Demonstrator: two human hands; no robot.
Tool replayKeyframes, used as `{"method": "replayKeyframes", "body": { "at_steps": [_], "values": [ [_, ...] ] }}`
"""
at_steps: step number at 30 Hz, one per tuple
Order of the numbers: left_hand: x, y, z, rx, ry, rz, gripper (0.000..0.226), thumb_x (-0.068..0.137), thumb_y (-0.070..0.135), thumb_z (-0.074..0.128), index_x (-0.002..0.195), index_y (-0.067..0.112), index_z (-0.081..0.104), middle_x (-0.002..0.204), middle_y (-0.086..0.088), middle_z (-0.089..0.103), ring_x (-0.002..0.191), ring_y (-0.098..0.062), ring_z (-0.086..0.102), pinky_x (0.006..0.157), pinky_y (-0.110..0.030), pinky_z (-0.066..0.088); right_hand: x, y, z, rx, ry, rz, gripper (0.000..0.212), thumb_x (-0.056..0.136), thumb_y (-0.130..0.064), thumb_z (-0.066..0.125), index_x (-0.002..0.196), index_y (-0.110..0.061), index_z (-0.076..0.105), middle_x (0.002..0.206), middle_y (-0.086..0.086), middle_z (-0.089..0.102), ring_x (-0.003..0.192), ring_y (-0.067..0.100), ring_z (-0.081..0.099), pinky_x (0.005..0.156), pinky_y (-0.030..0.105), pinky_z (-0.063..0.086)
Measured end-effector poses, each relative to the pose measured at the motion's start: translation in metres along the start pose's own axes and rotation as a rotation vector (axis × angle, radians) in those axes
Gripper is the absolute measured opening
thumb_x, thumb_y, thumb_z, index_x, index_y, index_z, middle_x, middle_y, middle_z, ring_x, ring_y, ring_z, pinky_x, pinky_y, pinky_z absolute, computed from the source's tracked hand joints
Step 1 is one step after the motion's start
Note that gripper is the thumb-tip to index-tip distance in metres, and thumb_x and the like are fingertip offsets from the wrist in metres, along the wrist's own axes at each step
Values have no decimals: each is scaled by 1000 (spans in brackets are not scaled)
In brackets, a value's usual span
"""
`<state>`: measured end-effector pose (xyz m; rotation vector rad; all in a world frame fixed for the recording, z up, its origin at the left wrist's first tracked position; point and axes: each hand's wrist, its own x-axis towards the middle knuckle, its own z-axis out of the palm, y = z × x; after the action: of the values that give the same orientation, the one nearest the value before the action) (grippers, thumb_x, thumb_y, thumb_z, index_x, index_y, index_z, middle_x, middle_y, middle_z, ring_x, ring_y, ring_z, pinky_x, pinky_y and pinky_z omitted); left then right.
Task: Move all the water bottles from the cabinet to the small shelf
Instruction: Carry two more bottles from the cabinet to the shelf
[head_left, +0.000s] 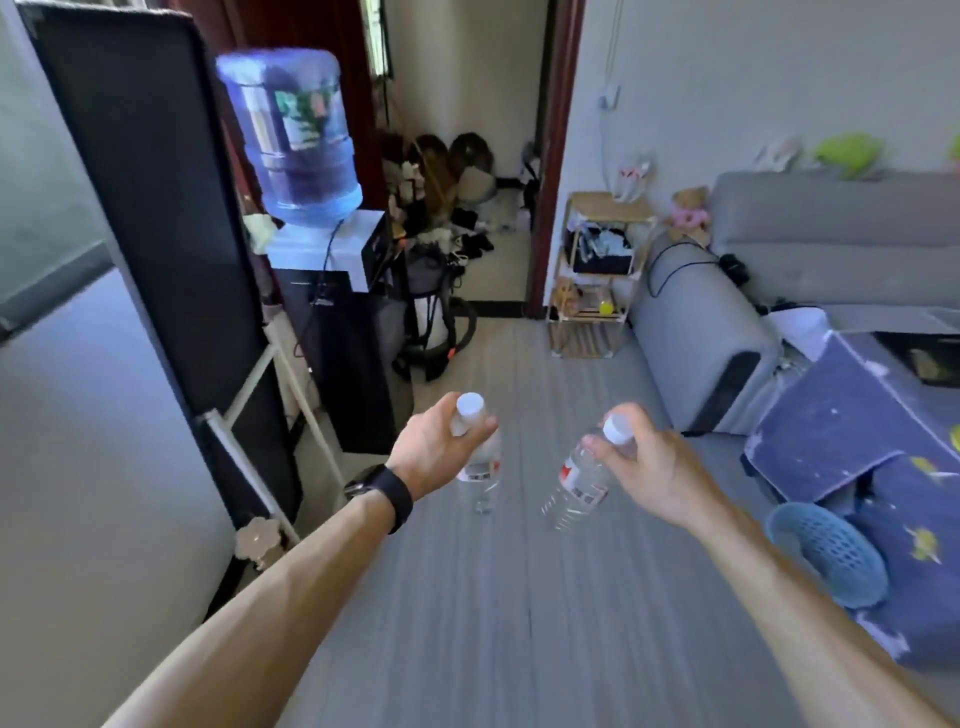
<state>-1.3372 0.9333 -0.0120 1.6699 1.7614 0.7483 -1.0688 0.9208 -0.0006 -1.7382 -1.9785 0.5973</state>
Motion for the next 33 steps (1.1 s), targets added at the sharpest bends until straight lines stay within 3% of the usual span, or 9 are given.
{"method": "replayKeyframes", "body": {
  "at_steps": [3,6,9,13,17,20,26,30,33],
  "values": [
    [64,20,-2,-6,12,74,36,86,63,56,91,27,56,85,9,63,86,-16,62,76,-34,51,49,2,-20,-56,179,44,47,91,-55,57,118,-17,48,96,11,64,97,39,57,68,33,31],
    [129,36,4,-5,8,139,37,86,63,56,85,27,56,83,10,63,84,-13,61,76,-34,51,101,12,-35,-99,240,69,51,91,-56,57,121,-16,48,103,18,66,103,43,56,70,35,32],
    [195,49,13,15,10,162,39,85,66,56,89,27,57,88,8,66,87,-14,62,79,-34,52,160,30,-44,-122,242,87,50,90,-60,55,119,-19,48,100,16,66,101,42,57,71,36,36],
    [283,69,18,34,11,189,34,84,67,57,84,33,54,84,11,65,83,-12,62,71,-31,50,250,57,-52,-125,179,52,46,88,-67,51,107,-26,46,86,6,61,93,38,59,71,39,45],
    [371,91,23,74,32,176,43,82,69,56,86,27,55,83,4,66,80,-15,64,72,-37,53,333,79,-69,-114,183,32,43,87,-70,46,106,-31,43,87,5,63,91,37,59,68,37,43],
    [431,106,31,76,41,188,43,78,74,56,95,34,58,88,12,67,85,-10,64,78,-38,55,387,94,-84,-96,206,45,43,88,-69,45,108,-32,41,88,4,62,90,37,59,68,37,43],
    [556,136,60,53,13,182,45,71,80,55,90,39,58,89,14,68,86,-8,64,78,-38,56,495,130,-110,-106,234,76,43,90,-67,44,109,-29,42,80,0,58,87,35,59,66,37,42],
    [642,147,90,14,-15,198,37,77,73,60,93,39,59,90,15,69,85,-4,63,74,-30,54,576,161,-123,-136,203,115,43,90,-70,41,106,-30,41,86,3,63,84,33,59,66,37,44],
    [714,161,107,-13,-81,226,31,80,68,61,95,41,60,92,19,66,87,1,60,66,-16,44,635,183,-134,-134,205,162,41,91,-68,42,106,-30,39,80,-2,61,77,27,55,64,36,43]
  ]
}}
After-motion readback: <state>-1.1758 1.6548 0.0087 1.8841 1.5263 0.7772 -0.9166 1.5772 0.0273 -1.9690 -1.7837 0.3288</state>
